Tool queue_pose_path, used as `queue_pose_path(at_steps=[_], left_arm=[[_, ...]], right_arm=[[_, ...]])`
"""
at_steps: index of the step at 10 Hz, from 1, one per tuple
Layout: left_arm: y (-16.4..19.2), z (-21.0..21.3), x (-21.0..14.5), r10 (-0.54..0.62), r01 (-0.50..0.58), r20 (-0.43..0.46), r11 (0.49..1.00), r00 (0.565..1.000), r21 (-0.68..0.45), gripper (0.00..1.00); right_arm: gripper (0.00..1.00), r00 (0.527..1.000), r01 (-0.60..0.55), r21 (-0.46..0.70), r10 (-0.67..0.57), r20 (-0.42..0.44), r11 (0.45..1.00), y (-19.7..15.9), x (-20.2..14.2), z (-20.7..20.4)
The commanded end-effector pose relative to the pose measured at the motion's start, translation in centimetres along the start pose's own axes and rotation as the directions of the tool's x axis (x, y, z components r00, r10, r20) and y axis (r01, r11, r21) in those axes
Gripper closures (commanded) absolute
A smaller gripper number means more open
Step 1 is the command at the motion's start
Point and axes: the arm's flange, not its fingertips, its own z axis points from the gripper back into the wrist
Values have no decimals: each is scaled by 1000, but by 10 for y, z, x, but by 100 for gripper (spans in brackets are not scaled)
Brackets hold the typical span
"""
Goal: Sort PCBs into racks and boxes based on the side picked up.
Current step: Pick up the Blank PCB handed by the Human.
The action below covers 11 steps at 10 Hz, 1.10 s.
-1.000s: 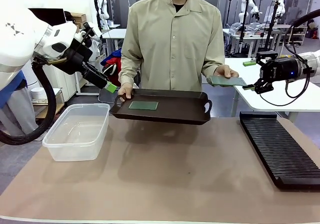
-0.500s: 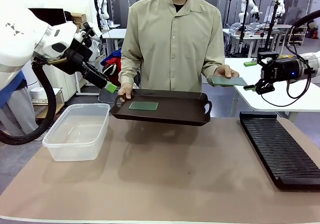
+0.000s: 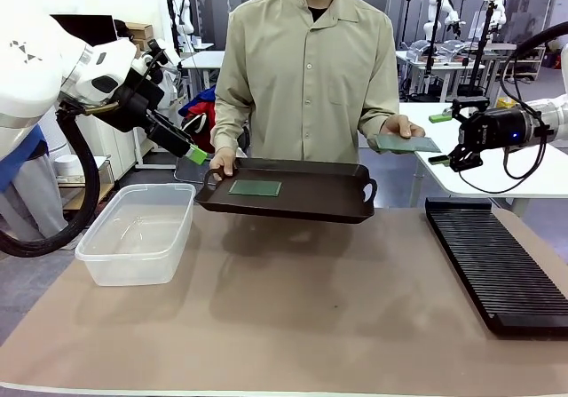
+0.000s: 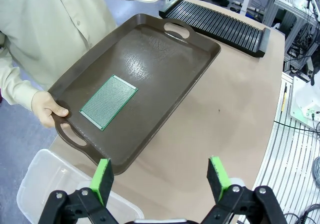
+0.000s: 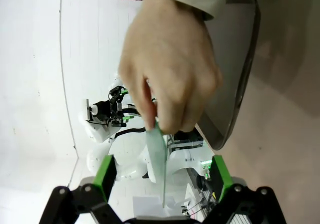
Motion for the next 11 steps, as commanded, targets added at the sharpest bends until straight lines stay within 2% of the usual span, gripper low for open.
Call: queue_pose_path(at_steps=[1,4,6,7,8,9,10,11], left_arm=[[0,-1,-1,-4,4,-4,1000,1000,-5,0],[0,-1,-1,-4,4,-4,1000,1000,-5,0],[0,-1,-1,-4,4,-4,1000,1000,-5,0],[0,-1,-1,-4,4,-4,1000,1000,-5,0],[0,-1,-1,-4,4,-4,1000,1000,-5,0],[0,-1,-1,-4,4,-4,1000,1000,-5,0],[0,-1,-1,-4,4,-4,1000,1000,-5,0],[0,-1,-1,-4,4,-4,1000,1000,-5,0]], right_arm=[[0,1000,-10,70,11,-22,998,-5,9,-4],[0,999,-9,151,15,-39,989,-10,17,-11],[0,996,-22,191,38,-84,981,-6,15,-10],[60,985,-42,218,76,-153,975,-7,13,-8],[60,984,-44,216,79,-157,975,-6,12,-7],[100,982,-33,223,73,-175,974,-5,11,-8],[62,982,-27,220,68,-179,975,-5,10,-8],[100,981,-19,217,60,-184,976,-5,10,-7]])
